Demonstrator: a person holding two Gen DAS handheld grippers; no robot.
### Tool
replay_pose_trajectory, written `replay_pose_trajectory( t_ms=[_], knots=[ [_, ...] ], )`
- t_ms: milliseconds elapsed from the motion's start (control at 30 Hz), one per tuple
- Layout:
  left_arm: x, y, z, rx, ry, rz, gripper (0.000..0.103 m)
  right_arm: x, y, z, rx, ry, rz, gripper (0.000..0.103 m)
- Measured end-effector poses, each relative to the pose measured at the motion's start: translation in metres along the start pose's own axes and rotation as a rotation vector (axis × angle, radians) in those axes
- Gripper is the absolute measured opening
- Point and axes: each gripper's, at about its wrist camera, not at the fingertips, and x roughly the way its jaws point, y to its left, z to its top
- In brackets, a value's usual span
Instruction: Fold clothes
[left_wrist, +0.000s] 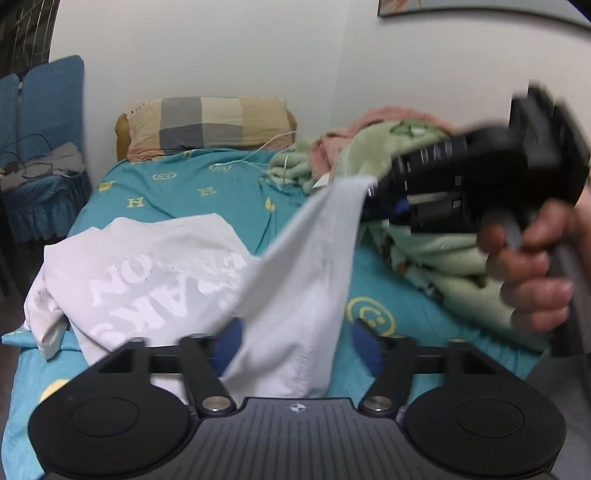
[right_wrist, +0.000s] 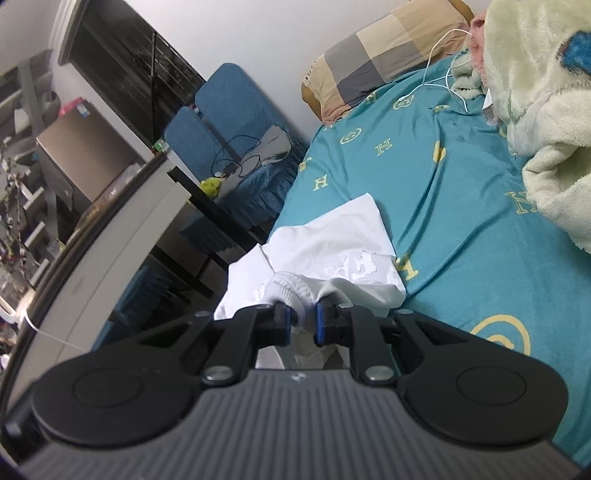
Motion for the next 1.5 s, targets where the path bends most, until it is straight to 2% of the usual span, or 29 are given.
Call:
replay_pose_trajectory(
  t_ms=[100,267,400,500,567,667,733,767,800,833,933,1000,1100,1167,1367,1500],
  knots=[
    [0.017,-0.019,-0.004,0.037,-0.023,0.121,0.081,-0.005,-0.001,-0.001,0.014,-0.024,0.017,0.016],
    [0.038,-0.031,-0.014,-0.025,-0.07,0.346,0.082,-0.014,0.001,-0.005,0.032,-0.07,0.054,0.016],
    [0.036,-0.013,-0.016,-0.17,-0.077,0.552,0.083,-0.021,0.005,-0.007,0.024,-0.115,0.049,0.016],
    [0.021,0.009,-0.02,-0.317,-0.05,0.636,0.082,-0.025,0.004,-0.008,0.018,-0.149,0.015,0.016],
    [0.01,0.016,-0.018,-0.364,-0.061,0.634,0.081,-0.024,0.002,-0.01,0.025,-0.156,-0.004,0.016],
    [-0.006,0.022,-0.013,-0.411,-0.093,0.606,0.063,-0.017,0.002,-0.014,-0.005,-0.136,-0.06,0.016],
    [-0.017,0.026,-0.009,-0.441,-0.113,0.587,0.037,-0.009,0.002,-0.017,-0.026,-0.102,-0.097,0.016],
    [-0.023,0.028,-0.008,-0.457,-0.124,0.578,0.03,-0.005,0.001,-0.019,-0.028,-0.081,-0.113,0.017],
    [-0.028,0.03,-0.006,-0.472,-0.134,0.568,0.018,-0.001,0.0,-0.021,-0.029,-0.06,-0.129,0.017],
    [-0.034,0.032,-0.004,-0.487,-0.145,0.559,0.014,0.004,-0.002,-0.023,-0.03,-0.039,-0.146,0.017],
    [-0.051,0.037,0.003,-0.529,-0.184,0.527,0.008,0.015,-0.007,-0.029,-0.026,0.02,-0.189,0.02],
    [-0.061,0.042,0.011,-0.54,-0.225,0.496,0.008,0.019,-0.012,-0.03,-0.001,0.071,-0.193,0.027],
    [-0.072,0.051,0.02,-0.567,-0.258,0.451,0.008,0.021,-0.02,-0.034,0.055,0.149,-0.163,0.039],
    [-0.074,0.056,0.022,-0.591,-0.256,0.418,0.008,0.017,-0.017,-0.038,0.05,0.185,-0.138,0.039],
    [-0.07,0.063,0.017,-0.622,-0.235,0.389,0.007,0.008,0.012,-0.05,-0.066,0.172,-0.098,0.039],
    [-0.066,0.065,0.014,-0.628,-0.235,0.387,0.008,0.018,0.018,-0.054,-0.037,0.116,-0.143,0.039]
  ],
)
